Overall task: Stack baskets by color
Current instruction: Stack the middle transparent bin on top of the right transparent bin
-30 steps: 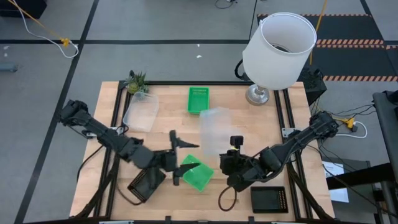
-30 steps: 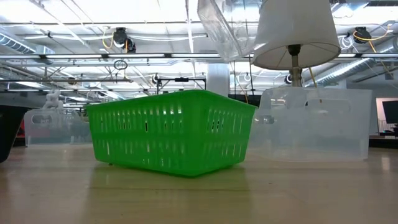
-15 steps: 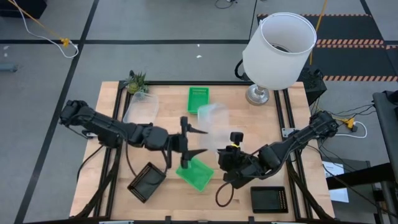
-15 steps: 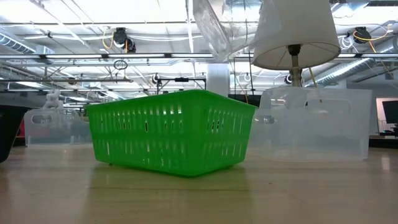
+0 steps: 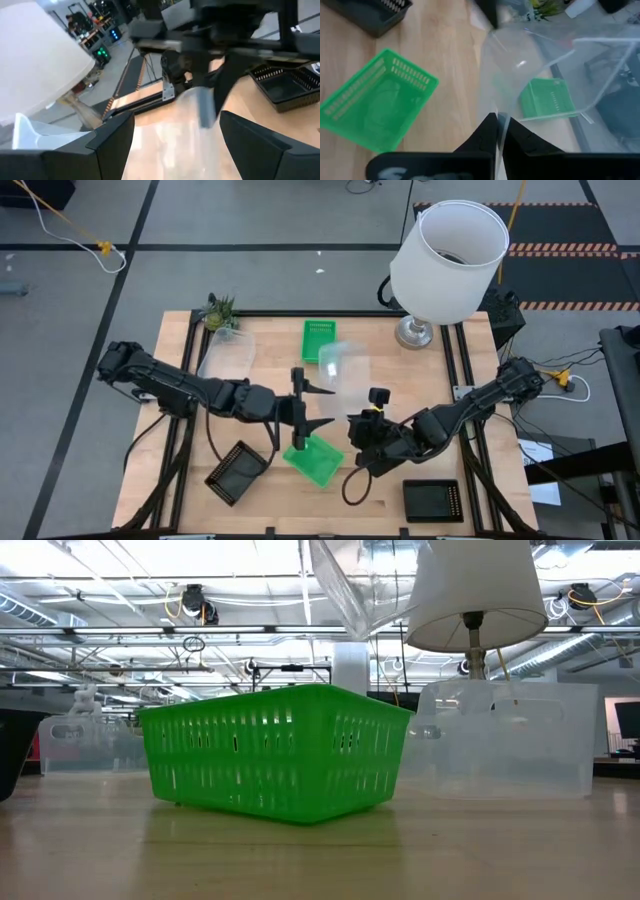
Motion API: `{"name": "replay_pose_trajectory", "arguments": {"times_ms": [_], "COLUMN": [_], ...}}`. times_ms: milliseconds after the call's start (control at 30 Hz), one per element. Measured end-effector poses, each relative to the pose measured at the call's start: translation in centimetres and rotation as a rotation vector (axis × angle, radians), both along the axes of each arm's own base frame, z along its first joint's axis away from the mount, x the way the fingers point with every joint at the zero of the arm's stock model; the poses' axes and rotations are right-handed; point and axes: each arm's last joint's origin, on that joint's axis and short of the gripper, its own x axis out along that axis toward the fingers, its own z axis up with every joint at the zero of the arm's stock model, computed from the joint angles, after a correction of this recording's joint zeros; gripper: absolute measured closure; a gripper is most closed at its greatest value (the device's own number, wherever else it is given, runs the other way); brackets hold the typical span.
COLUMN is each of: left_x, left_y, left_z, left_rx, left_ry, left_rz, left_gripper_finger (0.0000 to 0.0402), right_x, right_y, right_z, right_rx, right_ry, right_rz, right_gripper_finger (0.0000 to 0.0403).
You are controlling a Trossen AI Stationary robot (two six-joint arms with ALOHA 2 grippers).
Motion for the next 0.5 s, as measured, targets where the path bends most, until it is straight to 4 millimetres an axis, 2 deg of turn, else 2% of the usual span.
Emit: {"name": "replay_pose_trajectory", "arguments": {"times_ms": [267, 500], "left_x": [1.6, 1.7], "left_y": [0.2, 1.0], "left_z": [-1.7, -2.7], "left_rx": [0.055, 0.033], "left_ry": [0.022, 0.120], "left_rz": [0.000, -0.009], "left_gripper_finger": [0.0108, 0.0108], "right_x": [0.8, 1.3], "right_y": [-0.4, -1.0], "right_z": [-1.6, -2.0], "right_rx": [-0.016, -0.009], "right_ry": [0.040, 0.050], "right_rz": [0.076, 0.091], "right_gripper_finger": [0.0397, 0.0397]}}
